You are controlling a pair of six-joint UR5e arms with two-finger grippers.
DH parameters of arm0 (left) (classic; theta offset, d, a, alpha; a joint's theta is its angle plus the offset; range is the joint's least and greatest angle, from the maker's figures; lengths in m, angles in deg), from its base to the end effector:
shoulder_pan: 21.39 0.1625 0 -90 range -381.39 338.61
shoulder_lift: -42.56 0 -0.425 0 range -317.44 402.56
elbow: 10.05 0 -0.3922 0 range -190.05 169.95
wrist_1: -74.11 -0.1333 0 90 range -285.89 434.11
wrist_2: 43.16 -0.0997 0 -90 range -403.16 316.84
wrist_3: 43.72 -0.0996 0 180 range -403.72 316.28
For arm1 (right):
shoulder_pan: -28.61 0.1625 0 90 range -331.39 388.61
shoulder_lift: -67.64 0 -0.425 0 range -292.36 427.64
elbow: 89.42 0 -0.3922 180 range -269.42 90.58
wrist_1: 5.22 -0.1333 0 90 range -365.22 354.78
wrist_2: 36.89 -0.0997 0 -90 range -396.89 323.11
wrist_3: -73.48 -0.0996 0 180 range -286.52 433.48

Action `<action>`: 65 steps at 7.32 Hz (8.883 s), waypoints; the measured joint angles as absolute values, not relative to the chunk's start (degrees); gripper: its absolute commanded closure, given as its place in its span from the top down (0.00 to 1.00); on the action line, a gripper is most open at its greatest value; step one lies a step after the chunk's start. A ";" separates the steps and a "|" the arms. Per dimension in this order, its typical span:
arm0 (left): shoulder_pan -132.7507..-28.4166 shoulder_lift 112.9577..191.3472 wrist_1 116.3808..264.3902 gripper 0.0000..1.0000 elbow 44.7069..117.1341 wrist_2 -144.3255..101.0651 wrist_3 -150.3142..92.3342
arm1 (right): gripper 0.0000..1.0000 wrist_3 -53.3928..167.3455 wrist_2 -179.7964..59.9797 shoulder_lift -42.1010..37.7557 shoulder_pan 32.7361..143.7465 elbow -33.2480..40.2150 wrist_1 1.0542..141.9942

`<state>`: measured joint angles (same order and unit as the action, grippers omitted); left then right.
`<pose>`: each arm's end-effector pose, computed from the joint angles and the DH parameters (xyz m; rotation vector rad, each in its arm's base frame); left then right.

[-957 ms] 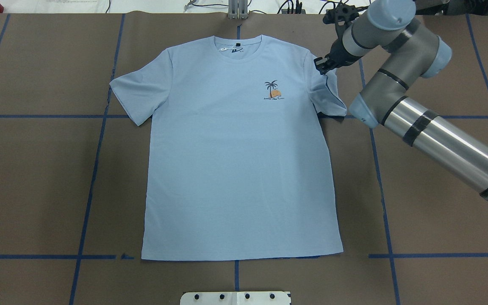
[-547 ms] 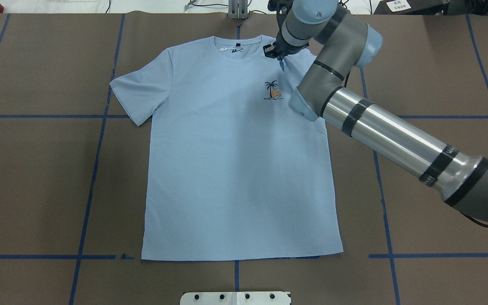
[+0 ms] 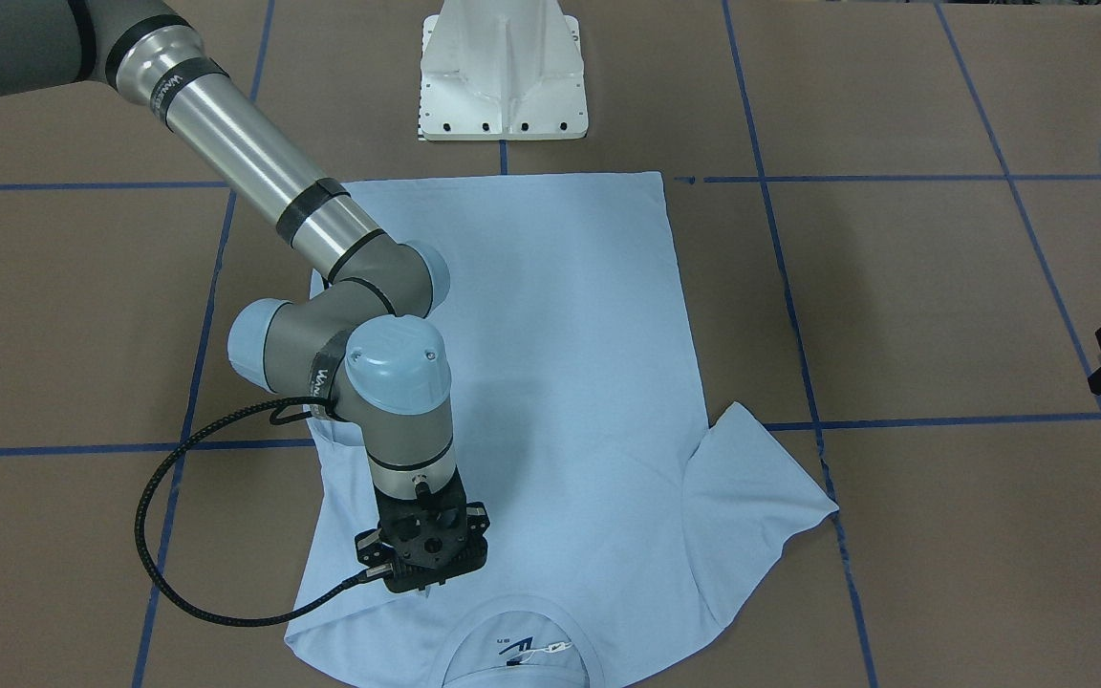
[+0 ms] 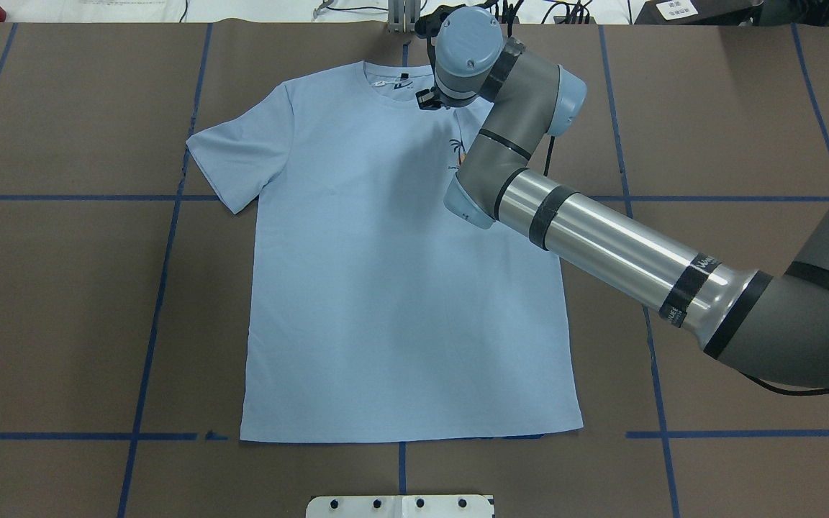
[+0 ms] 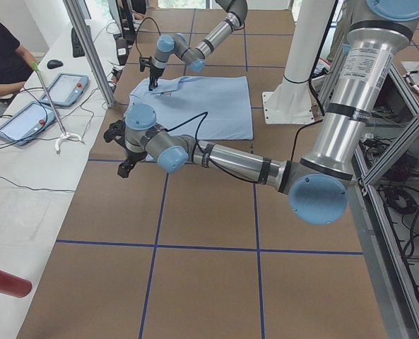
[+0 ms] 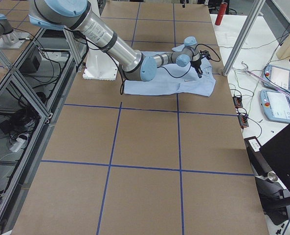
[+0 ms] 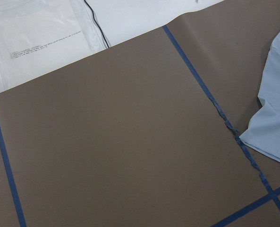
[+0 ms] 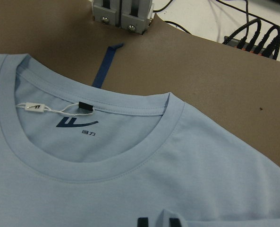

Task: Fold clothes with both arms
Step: 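Grasp the sleeve with the right gripper and fold it inward onto the shirt, then raise the right gripper away while the left gripper moves toward the other sleeve, then grasp the sleeve nearest the left gripper and fold it inward, then move both grippers to the hem corners nearest the robot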

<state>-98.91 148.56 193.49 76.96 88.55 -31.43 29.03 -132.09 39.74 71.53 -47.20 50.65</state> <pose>0.0692 -0.6228 0.4704 0.5411 0.8293 0.2721 -0.5715 -0.7011 0.2555 0.5285 -0.6651 -0.0815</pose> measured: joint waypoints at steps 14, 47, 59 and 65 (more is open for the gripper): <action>-72.01 166.08 209.94 0.84 53.32 57.82 12.97 | 1.00 28.63 -167.06 16.07 90.16 -10.72 78.85; -64.32 160.08 186.14 1.00 86.66 64.45 18.74 | 1.00 5.97 -153.26 -3.76 69.70 17.14 74.46; -63.84 154.36 183.35 1.00 97.52 64.24 18.42 | 0.52 -9.52 -139.24 -16.07 43.33 25.72 74.42; -63.85 154.18 183.33 1.00 97.71 64.13 18.42 | 0.00 -9.58 -139.44 -16.35 43.05 27.13 74.41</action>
<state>-63.85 154.18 183.33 97.71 64.13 18.42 -9.58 -139.44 -16.35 43.05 27.13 74.41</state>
